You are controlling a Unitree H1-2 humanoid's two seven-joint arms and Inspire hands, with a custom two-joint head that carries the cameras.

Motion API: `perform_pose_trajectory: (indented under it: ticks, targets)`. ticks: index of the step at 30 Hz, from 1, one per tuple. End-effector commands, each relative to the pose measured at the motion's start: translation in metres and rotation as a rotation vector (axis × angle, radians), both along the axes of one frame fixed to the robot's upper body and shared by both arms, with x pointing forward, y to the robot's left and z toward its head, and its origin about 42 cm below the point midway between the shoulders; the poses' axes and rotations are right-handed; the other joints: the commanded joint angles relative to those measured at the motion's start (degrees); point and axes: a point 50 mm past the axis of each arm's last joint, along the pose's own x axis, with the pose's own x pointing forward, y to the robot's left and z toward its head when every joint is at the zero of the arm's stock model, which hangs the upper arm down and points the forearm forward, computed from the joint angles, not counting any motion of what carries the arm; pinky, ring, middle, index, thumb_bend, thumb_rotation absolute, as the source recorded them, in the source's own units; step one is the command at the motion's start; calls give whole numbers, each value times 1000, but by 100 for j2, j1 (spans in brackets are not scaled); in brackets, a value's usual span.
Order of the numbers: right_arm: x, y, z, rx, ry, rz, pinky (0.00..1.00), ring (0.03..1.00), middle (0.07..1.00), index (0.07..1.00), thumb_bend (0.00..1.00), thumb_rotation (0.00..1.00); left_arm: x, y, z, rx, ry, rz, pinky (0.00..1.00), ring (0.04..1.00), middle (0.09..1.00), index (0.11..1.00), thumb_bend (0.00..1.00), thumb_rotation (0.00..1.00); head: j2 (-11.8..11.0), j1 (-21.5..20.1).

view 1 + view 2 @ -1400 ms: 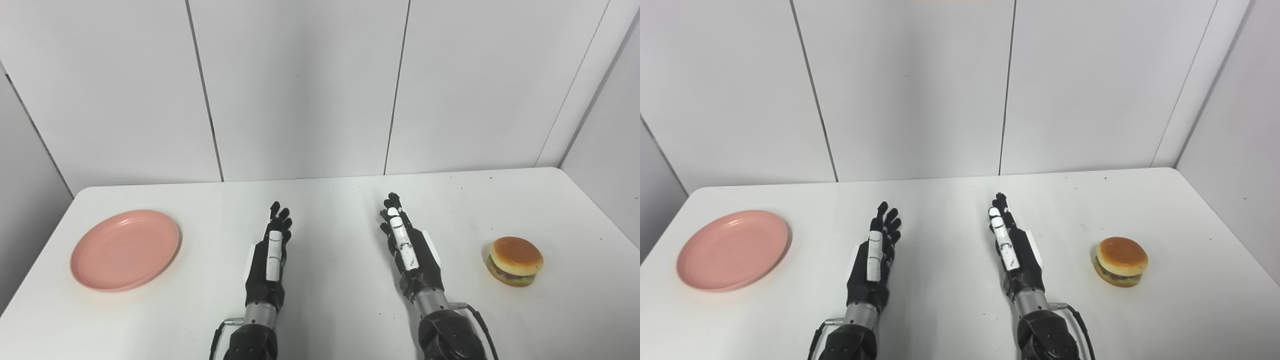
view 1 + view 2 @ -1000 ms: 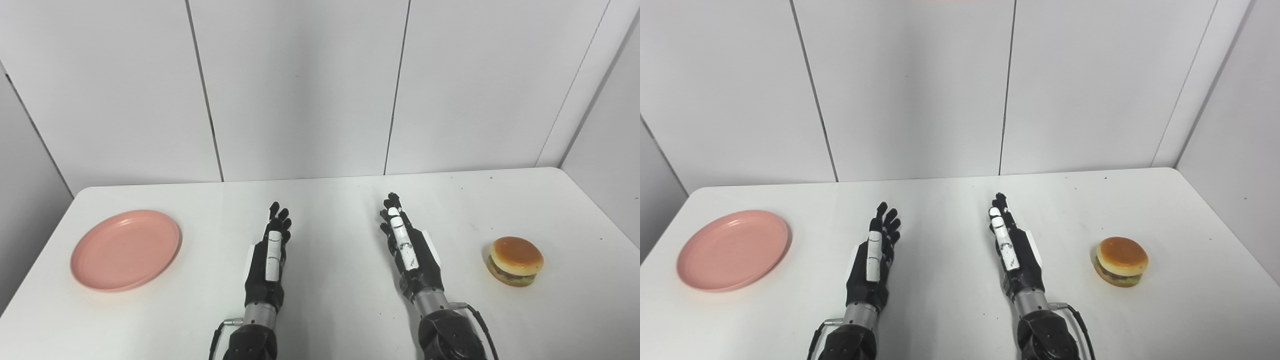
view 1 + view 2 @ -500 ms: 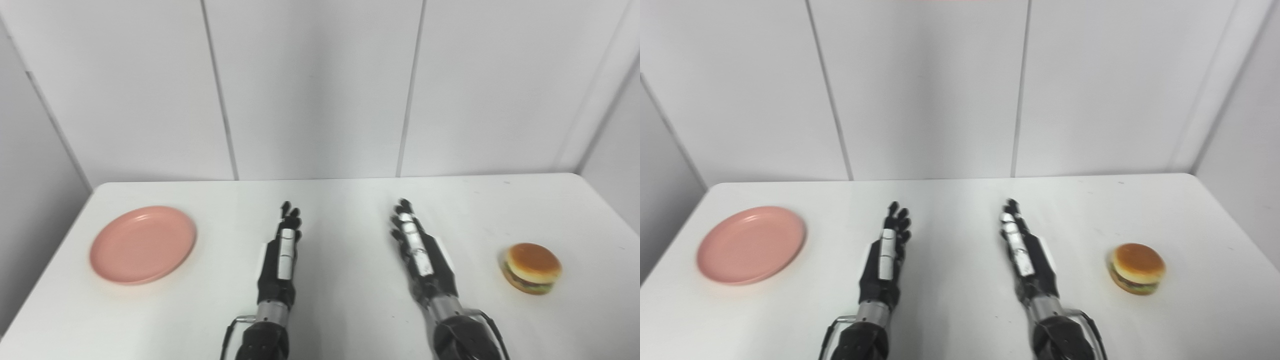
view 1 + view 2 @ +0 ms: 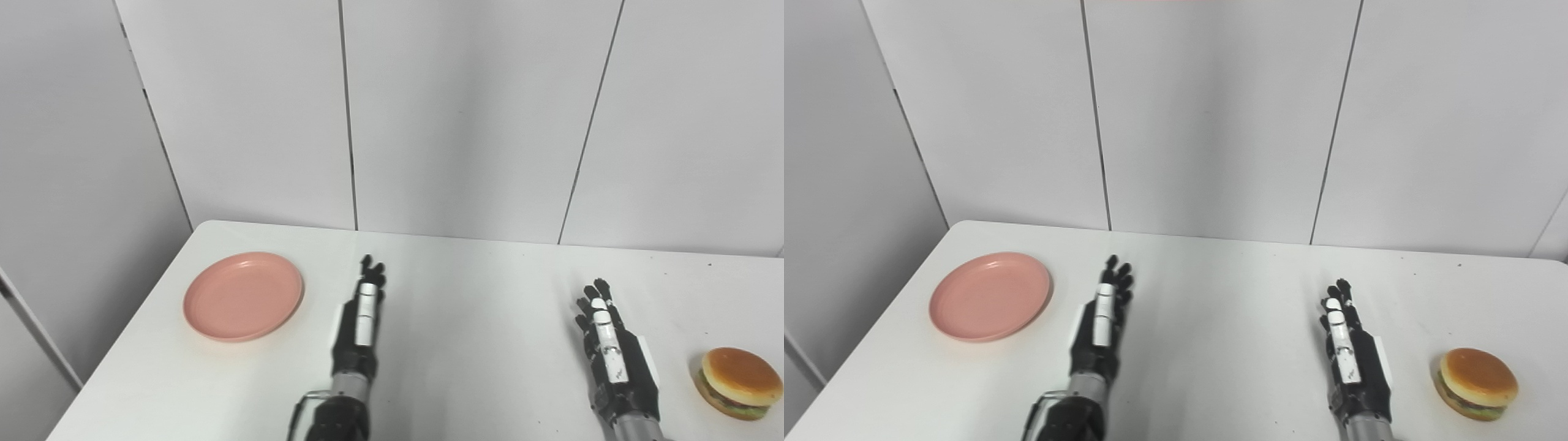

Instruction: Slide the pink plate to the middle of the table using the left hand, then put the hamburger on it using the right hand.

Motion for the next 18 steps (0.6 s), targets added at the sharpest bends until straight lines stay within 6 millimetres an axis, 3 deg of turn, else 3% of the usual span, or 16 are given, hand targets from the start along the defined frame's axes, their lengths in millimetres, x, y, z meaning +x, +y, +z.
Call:
perform_pose_trajectory:
  ticks: [1,5,10,18]
  targets:
    - [4,7,18,15,-51,16,1000,973,973,985,558,795,8,9,30,13,-80,4,998,961,942,955,776,1000,-7,4]
    - [4,7,21,14,-54,26,1000,985,989,998,574,792,10,39,50,17,-124,111,947,878,862,868,766,1000,-27,33]
    - [5,7,23,10,-55,29,1000,996,999,1000,585,798,15,76,65,51,-145,193,923,840,818,819,805,1000,-59,91]
    - [4,8,24,-10,-84,41,1000,997,997,999,536,827,22,137,79,99,-173,361,820,767,758,760,791,1000,-99,184]
